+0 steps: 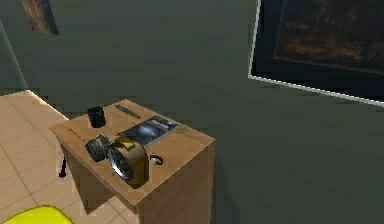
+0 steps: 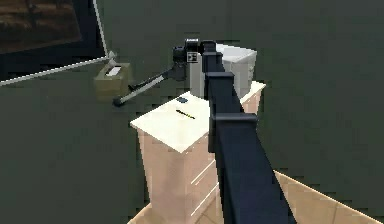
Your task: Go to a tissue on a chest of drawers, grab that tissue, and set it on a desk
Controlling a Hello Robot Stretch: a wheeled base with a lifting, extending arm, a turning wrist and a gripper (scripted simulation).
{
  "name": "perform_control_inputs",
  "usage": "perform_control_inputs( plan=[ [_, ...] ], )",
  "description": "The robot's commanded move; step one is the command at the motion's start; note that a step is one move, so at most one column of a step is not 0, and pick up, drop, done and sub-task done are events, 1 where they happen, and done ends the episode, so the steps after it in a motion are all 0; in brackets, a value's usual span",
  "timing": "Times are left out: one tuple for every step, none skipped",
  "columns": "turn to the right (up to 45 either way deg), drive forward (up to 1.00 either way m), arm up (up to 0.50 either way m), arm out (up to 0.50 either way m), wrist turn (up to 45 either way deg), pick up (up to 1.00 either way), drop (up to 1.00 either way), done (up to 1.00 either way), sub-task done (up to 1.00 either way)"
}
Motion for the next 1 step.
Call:
perform_control_inputs(
  plan=[
    [0.0, 0.0, 0.0, 0.0, -45.0, 0.0, 0.0, 0.0, 0.0]
  ],
)
